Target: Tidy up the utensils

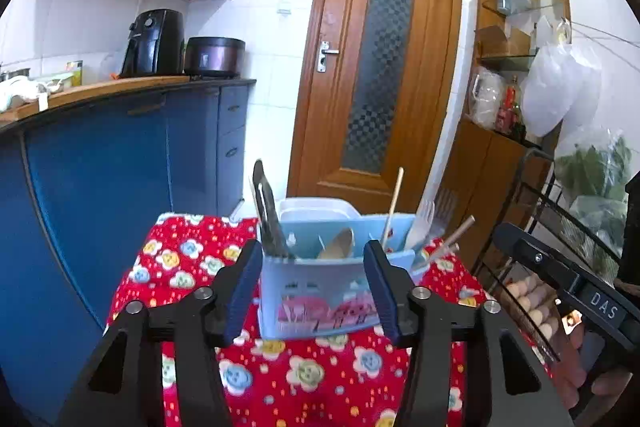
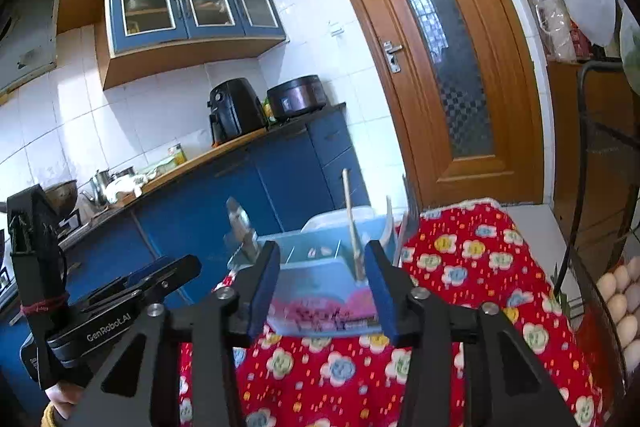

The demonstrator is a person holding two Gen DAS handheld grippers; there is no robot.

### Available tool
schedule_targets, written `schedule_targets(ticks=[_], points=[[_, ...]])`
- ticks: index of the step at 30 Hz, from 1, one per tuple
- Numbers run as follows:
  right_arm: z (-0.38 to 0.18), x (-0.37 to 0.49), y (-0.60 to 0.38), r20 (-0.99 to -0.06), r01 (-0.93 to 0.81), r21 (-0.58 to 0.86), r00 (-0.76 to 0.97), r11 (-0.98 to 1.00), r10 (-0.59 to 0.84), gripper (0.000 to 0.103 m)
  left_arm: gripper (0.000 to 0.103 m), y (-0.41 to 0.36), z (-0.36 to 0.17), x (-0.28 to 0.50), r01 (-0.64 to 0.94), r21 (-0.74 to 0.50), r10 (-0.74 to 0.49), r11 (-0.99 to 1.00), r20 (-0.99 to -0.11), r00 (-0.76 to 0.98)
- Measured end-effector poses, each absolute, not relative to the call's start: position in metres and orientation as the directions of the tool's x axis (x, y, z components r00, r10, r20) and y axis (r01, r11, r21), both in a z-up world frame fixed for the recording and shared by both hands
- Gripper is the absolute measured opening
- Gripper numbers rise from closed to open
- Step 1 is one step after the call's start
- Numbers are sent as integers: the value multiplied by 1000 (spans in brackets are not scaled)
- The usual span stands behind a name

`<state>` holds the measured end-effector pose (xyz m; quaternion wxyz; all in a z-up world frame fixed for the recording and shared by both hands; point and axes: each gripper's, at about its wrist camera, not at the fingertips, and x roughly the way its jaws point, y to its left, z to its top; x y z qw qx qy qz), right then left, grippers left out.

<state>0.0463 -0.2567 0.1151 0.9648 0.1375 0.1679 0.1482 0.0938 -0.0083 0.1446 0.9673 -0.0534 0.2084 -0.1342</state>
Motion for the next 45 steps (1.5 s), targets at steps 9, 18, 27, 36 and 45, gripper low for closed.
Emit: schedule_targets(ticks=[9,18,27,36,45], points=[[97,16,-249,-321,-237,281,890,930,324,69,74,-7,126,66,191,-150,-238,970,-421,875],[69,3,-255,-384,-180,270,881,946,277,80,74,-6,98,54,151,-130,-196,980,-476,858],[36,0,-258,-451,-117,244,865,963,220,82,74,-11,72,46,126,-93,-156,988,-500,852],[18,-3,-247,-463,-78,152,875,985,141,82,74,-6,48,45,84,-102,-127,991,-545,829],[7,-6,-240,-467,-71,108,877,992,113,82,74,-10,33,46,86,-88,-121,992,-566,815]])
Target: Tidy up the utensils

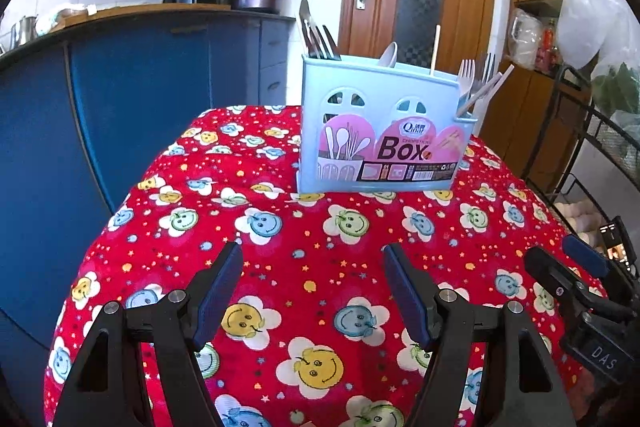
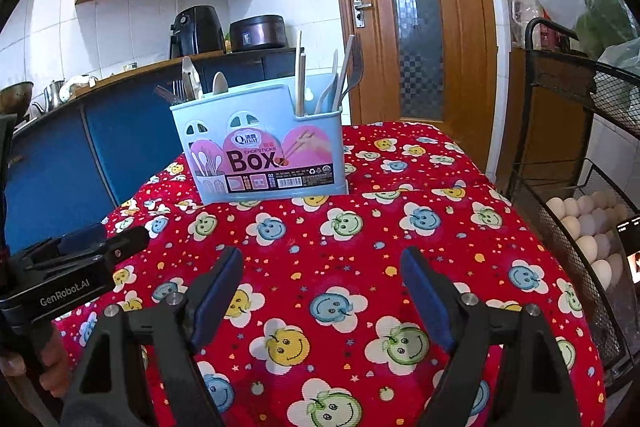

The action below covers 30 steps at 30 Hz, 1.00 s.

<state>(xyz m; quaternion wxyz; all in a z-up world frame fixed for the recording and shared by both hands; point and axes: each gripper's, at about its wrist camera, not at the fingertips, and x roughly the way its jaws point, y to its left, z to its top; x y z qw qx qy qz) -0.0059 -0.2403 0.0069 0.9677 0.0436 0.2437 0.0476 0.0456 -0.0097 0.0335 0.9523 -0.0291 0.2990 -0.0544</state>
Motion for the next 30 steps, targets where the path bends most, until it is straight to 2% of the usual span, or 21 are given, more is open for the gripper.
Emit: schedule_targets(ticks=[30], points=[[3,-4,-239,-471,-69,106,875,992,112,82,74,-14,31,44,101,-85,-131,991,-561,817]])
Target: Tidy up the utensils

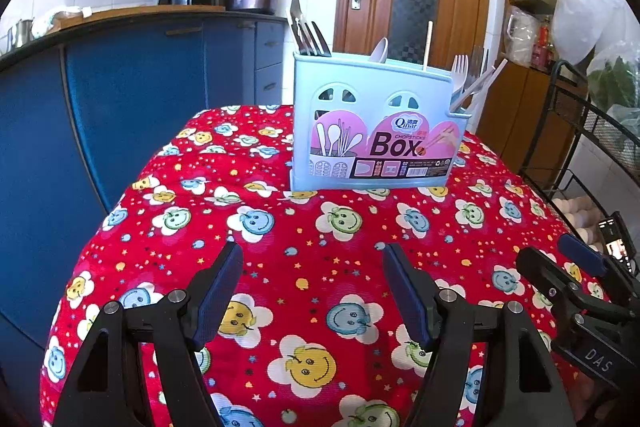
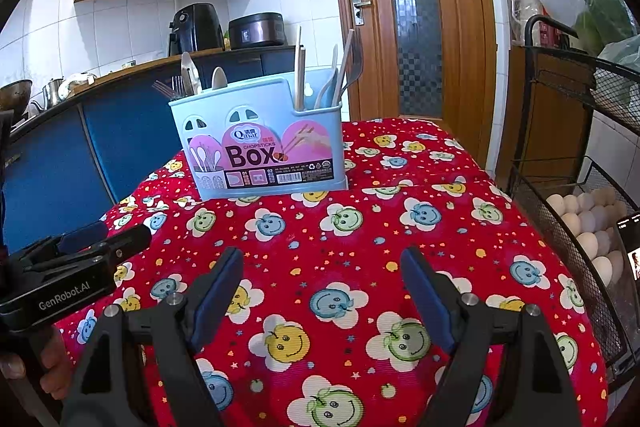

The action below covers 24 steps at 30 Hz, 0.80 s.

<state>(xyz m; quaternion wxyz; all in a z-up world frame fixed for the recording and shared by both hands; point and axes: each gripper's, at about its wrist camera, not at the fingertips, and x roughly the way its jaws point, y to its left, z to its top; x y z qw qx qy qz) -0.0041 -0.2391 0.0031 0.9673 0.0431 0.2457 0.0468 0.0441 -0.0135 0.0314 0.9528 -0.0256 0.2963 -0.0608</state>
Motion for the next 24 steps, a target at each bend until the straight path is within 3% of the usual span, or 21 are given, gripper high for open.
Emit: schedule_targets(ticks=[24], points=[[4,-5,-237,-470,-70,104,876,992,112,82,74,-13,32,43,100,-92,-135,991,-559,818]])
